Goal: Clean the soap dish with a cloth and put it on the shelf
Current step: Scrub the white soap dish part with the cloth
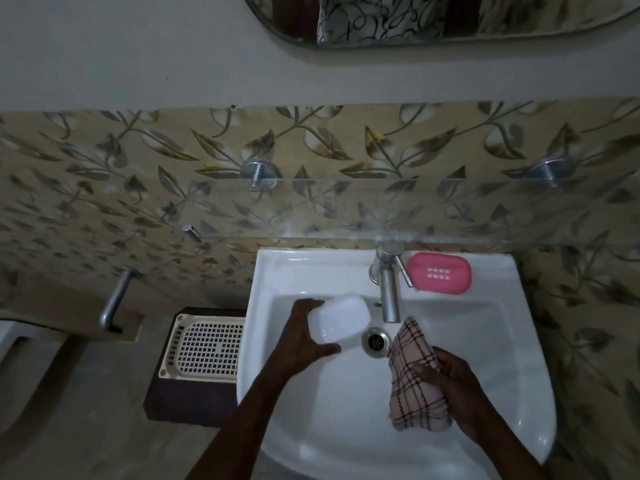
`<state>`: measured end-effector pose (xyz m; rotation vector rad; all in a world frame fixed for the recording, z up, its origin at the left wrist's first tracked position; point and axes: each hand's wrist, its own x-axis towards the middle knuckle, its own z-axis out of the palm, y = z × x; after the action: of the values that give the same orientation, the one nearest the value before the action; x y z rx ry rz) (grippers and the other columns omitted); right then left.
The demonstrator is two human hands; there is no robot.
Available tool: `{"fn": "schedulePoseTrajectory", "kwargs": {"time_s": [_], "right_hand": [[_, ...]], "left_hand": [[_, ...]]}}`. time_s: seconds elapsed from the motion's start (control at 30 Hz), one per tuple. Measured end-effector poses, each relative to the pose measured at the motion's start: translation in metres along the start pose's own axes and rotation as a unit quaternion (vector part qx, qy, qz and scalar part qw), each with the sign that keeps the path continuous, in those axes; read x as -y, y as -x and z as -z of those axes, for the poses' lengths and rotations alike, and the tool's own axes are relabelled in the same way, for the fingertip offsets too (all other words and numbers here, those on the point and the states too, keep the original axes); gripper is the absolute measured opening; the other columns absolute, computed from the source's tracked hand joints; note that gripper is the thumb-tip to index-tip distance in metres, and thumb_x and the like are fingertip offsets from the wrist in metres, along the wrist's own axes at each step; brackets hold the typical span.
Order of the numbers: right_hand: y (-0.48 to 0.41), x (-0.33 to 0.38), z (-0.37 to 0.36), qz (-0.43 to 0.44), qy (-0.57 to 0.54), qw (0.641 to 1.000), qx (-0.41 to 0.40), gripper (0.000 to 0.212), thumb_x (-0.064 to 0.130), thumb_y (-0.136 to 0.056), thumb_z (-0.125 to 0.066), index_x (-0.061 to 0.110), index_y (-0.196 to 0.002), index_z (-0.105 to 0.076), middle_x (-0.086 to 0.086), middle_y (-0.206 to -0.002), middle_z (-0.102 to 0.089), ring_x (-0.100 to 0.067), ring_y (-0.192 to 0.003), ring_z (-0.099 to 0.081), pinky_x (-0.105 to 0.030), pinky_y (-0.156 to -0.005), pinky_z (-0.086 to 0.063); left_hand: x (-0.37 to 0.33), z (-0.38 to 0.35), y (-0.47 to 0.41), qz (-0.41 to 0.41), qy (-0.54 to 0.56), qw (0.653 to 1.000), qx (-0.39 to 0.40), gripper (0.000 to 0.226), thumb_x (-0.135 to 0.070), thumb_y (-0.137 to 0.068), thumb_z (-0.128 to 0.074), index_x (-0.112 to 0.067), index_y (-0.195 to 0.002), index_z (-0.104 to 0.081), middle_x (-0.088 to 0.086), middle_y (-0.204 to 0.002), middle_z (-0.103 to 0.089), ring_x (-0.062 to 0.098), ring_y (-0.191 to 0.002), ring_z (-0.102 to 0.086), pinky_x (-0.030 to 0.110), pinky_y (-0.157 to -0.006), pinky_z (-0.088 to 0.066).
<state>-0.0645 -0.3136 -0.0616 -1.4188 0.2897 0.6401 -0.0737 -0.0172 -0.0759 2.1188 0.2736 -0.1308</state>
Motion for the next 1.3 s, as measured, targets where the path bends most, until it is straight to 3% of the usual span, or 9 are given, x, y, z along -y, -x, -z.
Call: {"fn": "schedulePoseTrajectory", "kwargs": {"time_s": [0.1,0.2,0.3,0.47,0.63,0.8,0.93,1.1,1.3], "right_hand": [[0.005,-0.002,0.010,-0.003,0.012,1.000,-0.017,0.027,0.004,-0.080,-0.074,0.005,-0.107,-0.071,-0.019,-0.101,-0.075,-0.039,-0.094,-0.071,-0.055,-0.088,-0.055],[0.008,-0.002,0.018,0.001,0.020,0.999,-0.029,0.024,0.002,-0.083,-0.070,0.008,-0.106,-0.072,-0.014,-0.099,-0.077,-0.034,-0.093,-0.072,-0.048,-0.085,-0.057],[0.010,-0.004,0.025,0.004,0.008,0.999,-0.049,0.024,0.000,-0.083,-0.070,0.008,-0.105,-0.072,-0.014,-0.098,-0.077,-0.033,-0.091,-0.073,-0.046,-0.084,-0.057],[0.012,-0.009,0.033,0.002,-0.013,0.997,-0.073,0.024,-0.002,-0.082,-0.069,0.006,-0.105,-0.071,-0.016,-0.097,-0.077,-0.034,-0.088,-0.073,-0.045,-0.080,-0.058],[0.013,-0.009,0.034,0.003,-0.035,0.996,-0.079,0.022,-0.006,-0.082,-0.067,0.005,-0.101,-0.071,-0.015,-0.092,-0.077,-0.029,-0.081,-0.074,-0.037,-0.069,-0.061],[0.015,-0.005,0.032,0.011,-0.050,0.996,-0.077,0.021,-0.007,-0.083,-0.066,0.002,-0.102,-0.071,-0.015,-0.091,-0.077,-0.029,-0.079,-0.074,-0.035,-0.066,-0.061],[0.015,-0.004,0.030,0.010,-0.047,0.995,-0.082,0.021,-0.004,-0.084,-0.067,0.003,-0.103,-0.071,-0.016,-0.092,-0.077,-0.030,-0.080,-0.074,-0.035,-0.068,-0.061],[0.014,-0.003,0.028,0.017,-0.055,0.995,-0.085,0.021,-0.004,-0.084,-0.068,0.002,-0.103,-0.071,-0.017,-0.092,-0.077,-0.030,-0.080,-0.074,-0.038,-0.070,-0.061],[0.013,0.000,0.028,0.017,-0.058,0.993,-0.098,0.021,-0.004,-0.083,-0.069,0.006,-0.101,-0.072,-0.014,-0.092,-0.077,-0.031,-0.083,-0.074,-0.042,-0.074,-0.060]], "left_hand": [[-0.005,-0.021,0.022,-0.017,0.012,1.000,-0.001,0.089,-0.029,-0.057,-0.092,-0.018,-0.131,-0.045,-0.006,-0.131,-0.044,0.000,-0.116,-0.042,0.020,-0.098,-0.042],[-0.011,-0.029,0.031,-0.006,0.027,1.000,-0.007,0.093,-0.027,-0.055,-0.092,-0.014,-0.134,-0.044,-0.007,-0.131,-0.045,0.003,-0.117,-0.045,0.003,-0.090,-0.038],[-0.015,-0.030,0.040,0.029,0.052,0.998,-0.021,0.094,-0.026,-0.054,-0.095,-0.017,-0.133,-0.045,-0.010,-0.127,-0.051,0.007,-0.108,-0.054,0.001,-0.079,-0.042],[-0.012,-0.035,0.056,0.085,0.104,0.990,-0.030,0.087,-0.031,-0.050,-0.096,-0.022,-0.126,-0.055,-0.010,-0.118,-0.063,0.007,-0.106,-0.061,0.014,-0.077,-0.051],[-0.016,-0.022,0.060,0.118,0.204,0.972,-0.023,0.063,-0.020,-0.070,-0.087,-0.024,-0.127,-0.059,-0.005,-0.119,-0.067,0.009,-0.102,-0.066,0.021,-0.079,-0.054],[-0.031,0.000,0.054,0.147,0.311,0.939,-0.011,0.047,-0.033,-0.069,-0.081,-0.011,-0.109,-0.069,0.002,-0.104,-0.073,0.030,-0.108,-0.067,0.033,-0.084,-0.058],[-0.043,0.016,0.045,0.162,0.310,0.937,0.013,0.027,-0.024,-0.072,-0.078,-0.012,-0.095,-0.072,0.008,-0.096,-0.073,0.036,-0.103,-0.068,0.039,-0.085,-0.059],[-0.062,0.028,0.027,0.173,0.298,0.939,0.012,0.074,-0.029,-0.067,-0.081,-0.012,-0.132,-0.050,0.015,-0.115,-0.067,0.033,-0.098,-0.070,0.043,-0.082,-0.060],[-0.094,0.050,0.016,0.117,0.262,0.958,0.026,0.059,-0.040,-0.067,-0.078,-0.008,-0.114,-0.067,0.018,-0.113,-0.071,0.042,-0.109,-0.064,0.059,-0.098,-0.047]]}}
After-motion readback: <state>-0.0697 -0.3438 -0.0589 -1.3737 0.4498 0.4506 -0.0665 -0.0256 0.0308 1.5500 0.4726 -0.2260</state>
